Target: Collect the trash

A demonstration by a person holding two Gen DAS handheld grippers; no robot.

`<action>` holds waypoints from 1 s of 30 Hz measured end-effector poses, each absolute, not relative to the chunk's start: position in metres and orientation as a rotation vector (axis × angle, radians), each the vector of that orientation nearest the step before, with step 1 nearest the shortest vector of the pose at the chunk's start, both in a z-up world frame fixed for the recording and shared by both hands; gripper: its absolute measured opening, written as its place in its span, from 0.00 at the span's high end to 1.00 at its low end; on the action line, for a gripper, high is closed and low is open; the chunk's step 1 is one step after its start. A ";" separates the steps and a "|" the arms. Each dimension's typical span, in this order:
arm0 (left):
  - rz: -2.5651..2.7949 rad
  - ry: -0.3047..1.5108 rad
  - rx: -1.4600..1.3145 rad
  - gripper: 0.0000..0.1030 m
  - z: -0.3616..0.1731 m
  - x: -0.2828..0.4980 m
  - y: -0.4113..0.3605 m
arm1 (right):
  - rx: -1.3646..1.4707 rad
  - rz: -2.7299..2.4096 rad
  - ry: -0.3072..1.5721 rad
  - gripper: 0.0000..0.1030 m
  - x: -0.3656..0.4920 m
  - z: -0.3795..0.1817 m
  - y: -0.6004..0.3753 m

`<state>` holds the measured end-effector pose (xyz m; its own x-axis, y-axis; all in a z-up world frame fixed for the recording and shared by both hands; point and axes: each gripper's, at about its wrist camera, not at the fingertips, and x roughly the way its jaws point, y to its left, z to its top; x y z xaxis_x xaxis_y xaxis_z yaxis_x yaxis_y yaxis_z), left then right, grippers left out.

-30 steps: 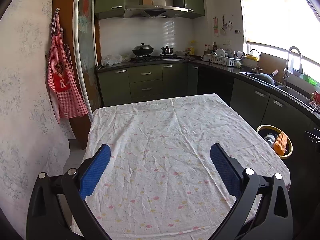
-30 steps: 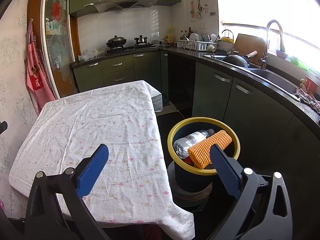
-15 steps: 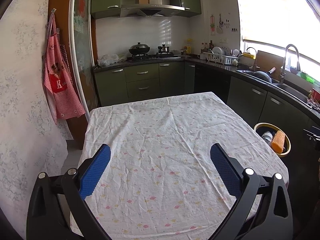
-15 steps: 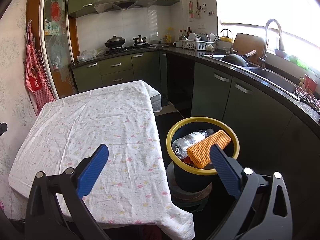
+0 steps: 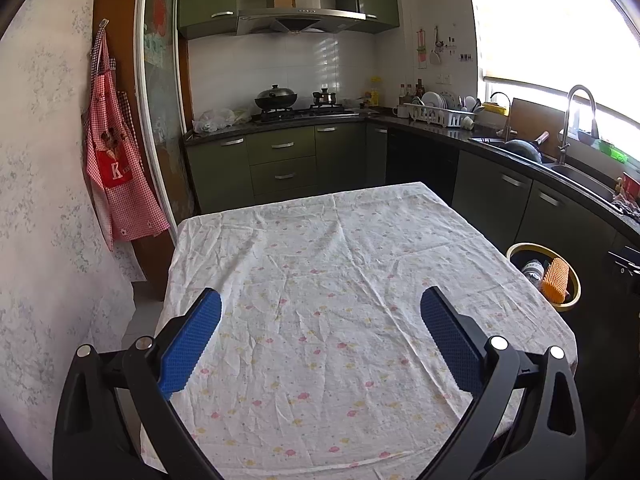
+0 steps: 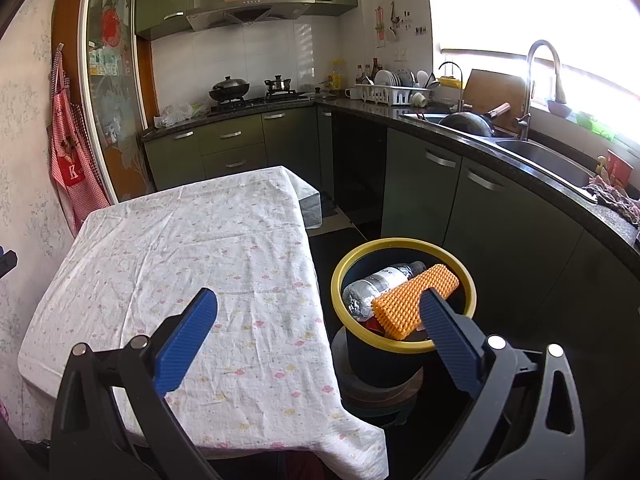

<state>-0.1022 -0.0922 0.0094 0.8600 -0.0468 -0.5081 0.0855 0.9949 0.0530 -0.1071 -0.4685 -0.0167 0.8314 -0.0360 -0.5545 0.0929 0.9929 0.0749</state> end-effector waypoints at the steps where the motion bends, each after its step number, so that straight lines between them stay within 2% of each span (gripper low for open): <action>1: -0.068 0.530 0.075 0.05 0.010 -0.102 -0.092 | 0.100 -0.068 0.585 0.06 -0.107 -0.017 -0.469; 30: -0.074 0.535 0.080 0.04 0.009 -0.102 -0.092 | 0.101 -0.069 0.590 0.06 -0.107 -0.018 -0.468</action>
